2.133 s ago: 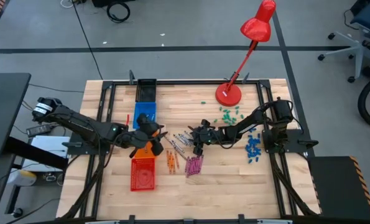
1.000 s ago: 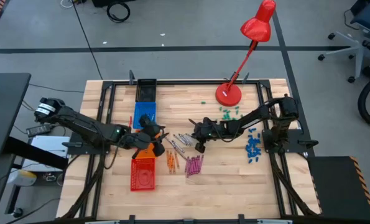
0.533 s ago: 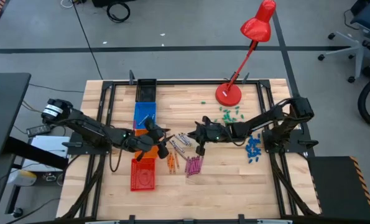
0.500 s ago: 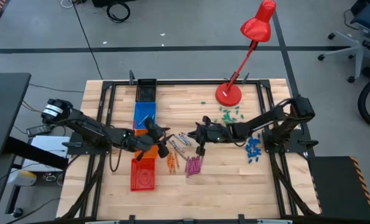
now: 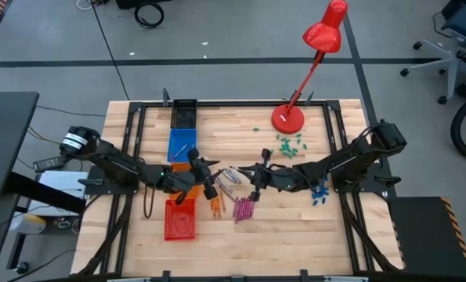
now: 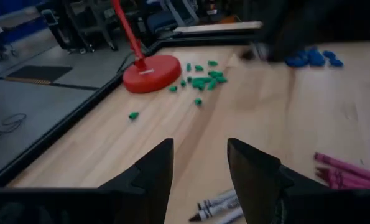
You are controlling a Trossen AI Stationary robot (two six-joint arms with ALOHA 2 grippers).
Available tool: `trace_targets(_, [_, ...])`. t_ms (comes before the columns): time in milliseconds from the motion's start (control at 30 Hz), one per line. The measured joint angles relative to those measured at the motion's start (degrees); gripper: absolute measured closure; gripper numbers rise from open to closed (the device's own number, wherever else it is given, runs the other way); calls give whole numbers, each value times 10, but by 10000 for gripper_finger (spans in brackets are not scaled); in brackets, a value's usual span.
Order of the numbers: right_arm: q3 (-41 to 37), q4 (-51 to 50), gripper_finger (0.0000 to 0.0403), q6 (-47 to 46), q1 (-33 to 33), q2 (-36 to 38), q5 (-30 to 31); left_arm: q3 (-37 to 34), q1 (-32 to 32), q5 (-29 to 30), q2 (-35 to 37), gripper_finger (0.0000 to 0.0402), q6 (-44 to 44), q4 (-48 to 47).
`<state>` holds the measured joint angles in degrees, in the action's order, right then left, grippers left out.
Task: Sort crayons
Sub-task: Put the black crayon into the blue bin
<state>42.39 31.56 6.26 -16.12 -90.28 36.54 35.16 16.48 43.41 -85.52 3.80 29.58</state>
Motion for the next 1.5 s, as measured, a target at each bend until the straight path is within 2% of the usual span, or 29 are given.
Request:
trace_targets(167, [0,37,366,41,-22,0,40,-4,20,-2,-43,237,-68,114])
trace_targets(267, [0,49,366,64,-35,1,61,-31,24,-31,-60,237,-92,225])
trace_targets(433, [0,84,366,75,-41,1,60,-85,18,-69,-73,237,-99,400])
trace_targets(567, [0,122,366,74,-40,-2,25,-97,4,-126,-73,237,-97,469])
trace_targets(700, [0,142,366,75,-39,-5,-6,-83,-12,-187,-73,237,-108,487])
trace_targets(967, [0,168,366,92,-44,-5,-7,-57,-32,-268,-73,237,-116,496])
trace_targets(1267, [0,173,366,90,-44,-5,-21,-40,-32,-277,-73,237,-139,500])
trace_targets(1500, [0,186,366,89,-43,-5,-36,-21,-41,-324,-73,237,-139,496])
